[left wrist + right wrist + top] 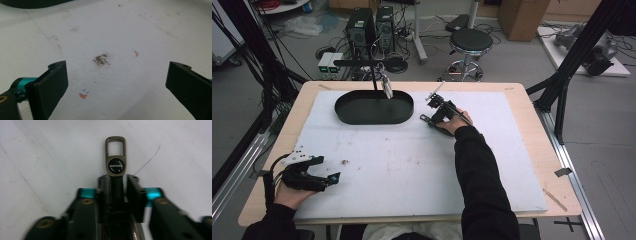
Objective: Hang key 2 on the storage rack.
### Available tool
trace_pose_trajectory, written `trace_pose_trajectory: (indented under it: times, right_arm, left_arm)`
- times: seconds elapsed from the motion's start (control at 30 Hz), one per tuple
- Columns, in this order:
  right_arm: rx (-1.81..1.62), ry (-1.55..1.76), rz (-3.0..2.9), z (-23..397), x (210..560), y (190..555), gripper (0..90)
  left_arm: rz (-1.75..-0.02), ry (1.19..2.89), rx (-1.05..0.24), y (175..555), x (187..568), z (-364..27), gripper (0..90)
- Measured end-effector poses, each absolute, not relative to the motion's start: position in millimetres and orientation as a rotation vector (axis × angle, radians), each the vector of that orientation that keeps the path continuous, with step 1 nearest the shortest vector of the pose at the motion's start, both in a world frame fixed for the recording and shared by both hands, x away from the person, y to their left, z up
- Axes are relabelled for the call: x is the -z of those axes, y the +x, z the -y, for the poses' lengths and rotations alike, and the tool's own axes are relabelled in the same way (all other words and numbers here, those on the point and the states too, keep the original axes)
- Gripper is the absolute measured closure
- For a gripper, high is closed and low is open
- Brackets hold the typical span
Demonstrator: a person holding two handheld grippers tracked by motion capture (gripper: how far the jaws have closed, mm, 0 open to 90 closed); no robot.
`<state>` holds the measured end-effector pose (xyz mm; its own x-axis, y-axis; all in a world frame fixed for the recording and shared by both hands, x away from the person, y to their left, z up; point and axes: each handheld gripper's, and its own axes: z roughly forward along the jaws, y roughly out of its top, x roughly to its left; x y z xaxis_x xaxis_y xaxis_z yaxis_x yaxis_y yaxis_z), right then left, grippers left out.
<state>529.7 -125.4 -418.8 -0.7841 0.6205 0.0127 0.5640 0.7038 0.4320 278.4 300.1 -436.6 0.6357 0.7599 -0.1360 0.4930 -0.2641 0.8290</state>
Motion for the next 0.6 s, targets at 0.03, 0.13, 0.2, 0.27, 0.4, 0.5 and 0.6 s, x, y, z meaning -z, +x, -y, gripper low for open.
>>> trace_pose_trajectory:
  times: [0.03,0.13,0.2,0.27,0.4,0.5,0.6]
  right_arm:
    - [-0.637,0.97,-2.778,124.5,418.4,528.4,80.8]
    - [-0.625,0.977,-2.761,122.8,417.7,526.7,84.5]
    - [-0.625,0.992,-2.756,122.8,417.3,525.9,85.2]
    - [-0.621,0.985,-2.745,123.1,416.6,525.6,85.4]
    - [-0.645,1.027,-2.722,127.9,412.1,525.9,85.7]
    - [-0.684,1.04,-2.694,134.0,404.8,525.0,85.7]
    - [-0.777,1.081,-2.661,141.9,396.7,521.5,85.7]
  left_arm:
    - [-0.988,1.93,-0.36,278.5,436.6,-300.1,4.8]
    - [-0.989,1.931,-0.359,278.2,437.0,-299.7,4.8]
    - [-0.989,1.931,-0.357,278.3,437.2,-300.1,4.8]
    - [-0.992,1.923,-0.352,278.2,437.3,-300.5,4.8]
    - [-0.993,1.912,-0.349,277.3,437.3,-301.8,4.7]
    - [-0.997,1.908,-0.351,276.0,438.1,-302.5,4.8]
    - [-0.997,1.917,-0.35,275.1,439.1,-302.5,4.8]
